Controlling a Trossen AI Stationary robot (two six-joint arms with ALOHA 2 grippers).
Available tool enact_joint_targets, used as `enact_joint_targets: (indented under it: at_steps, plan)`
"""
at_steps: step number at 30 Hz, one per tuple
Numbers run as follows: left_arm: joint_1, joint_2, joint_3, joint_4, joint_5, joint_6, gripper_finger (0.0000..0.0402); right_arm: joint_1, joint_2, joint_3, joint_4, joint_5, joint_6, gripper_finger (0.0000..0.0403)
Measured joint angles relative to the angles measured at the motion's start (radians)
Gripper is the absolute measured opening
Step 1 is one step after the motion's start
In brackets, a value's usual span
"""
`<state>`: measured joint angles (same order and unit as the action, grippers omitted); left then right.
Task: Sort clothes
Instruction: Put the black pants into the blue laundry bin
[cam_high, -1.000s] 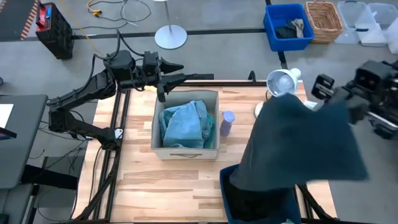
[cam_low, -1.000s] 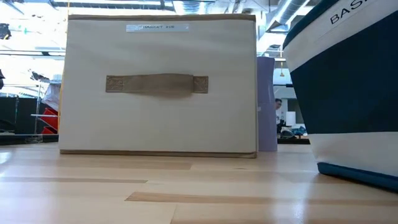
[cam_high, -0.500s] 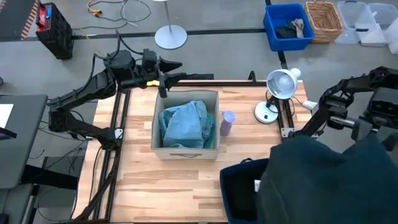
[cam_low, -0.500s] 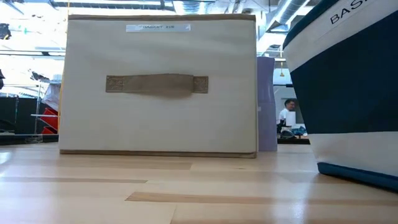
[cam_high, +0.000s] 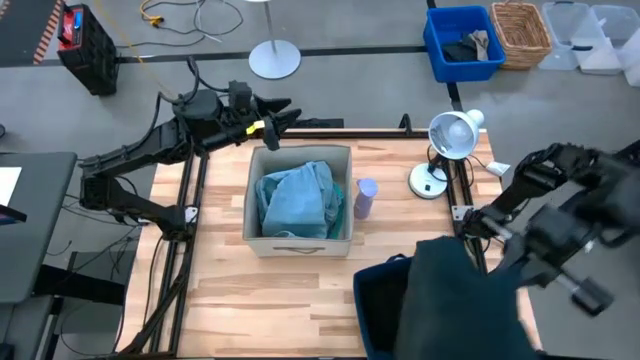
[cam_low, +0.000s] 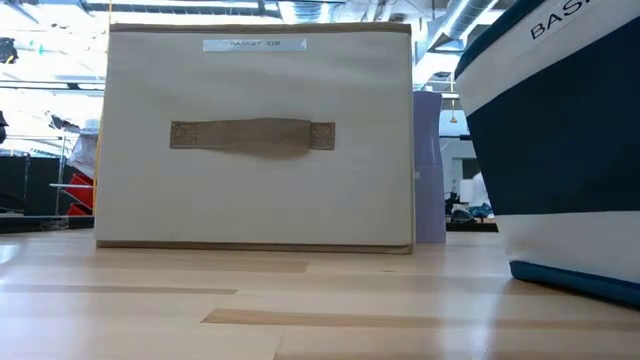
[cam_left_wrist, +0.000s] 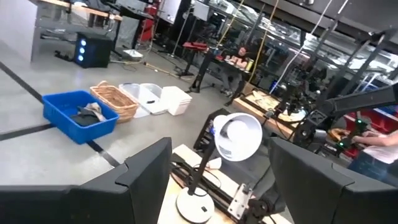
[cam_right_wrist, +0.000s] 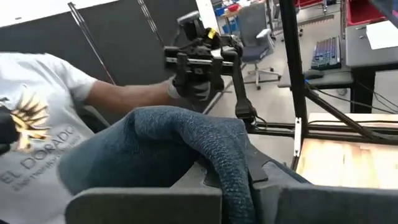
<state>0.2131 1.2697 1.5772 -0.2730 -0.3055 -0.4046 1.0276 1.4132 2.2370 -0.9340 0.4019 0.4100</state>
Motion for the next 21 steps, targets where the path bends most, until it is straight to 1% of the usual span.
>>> enact_joint_targets:
  at_steps: [4,7,11,17,21]
  plan:
    - [-0.025,0.0,0.0,0.0,-0.005,0.019,0.0261,-0.01,0.033,-0.052,0.015,-0.006,-0.014,0.0017]
    - [-0.04,-0.01,0.0,-0.001,-0.001,0.042,0.0261,-0.01,0.049,-0.116,0.09,-0.003,-0.027,0.0017]
    - [-0.052,-0.04,0.0,-0.003,0.021,0.063,0.0261,-0.018,0.031,-0.274,0.206,0.072,-0.032,0.0017]
    - [-0.074,-0.112,0.0,-0.065,0.04,0.074,0.0261,-0.029,-0.039,-0.624,0.482,0.194,0.152,0.0016]
    - [-0.098,-0.166,0.0,-0.137,0.04,0.079,0.0261,0.019,-0.087,-0.839,0.608,0.275,0.348,0.0016]
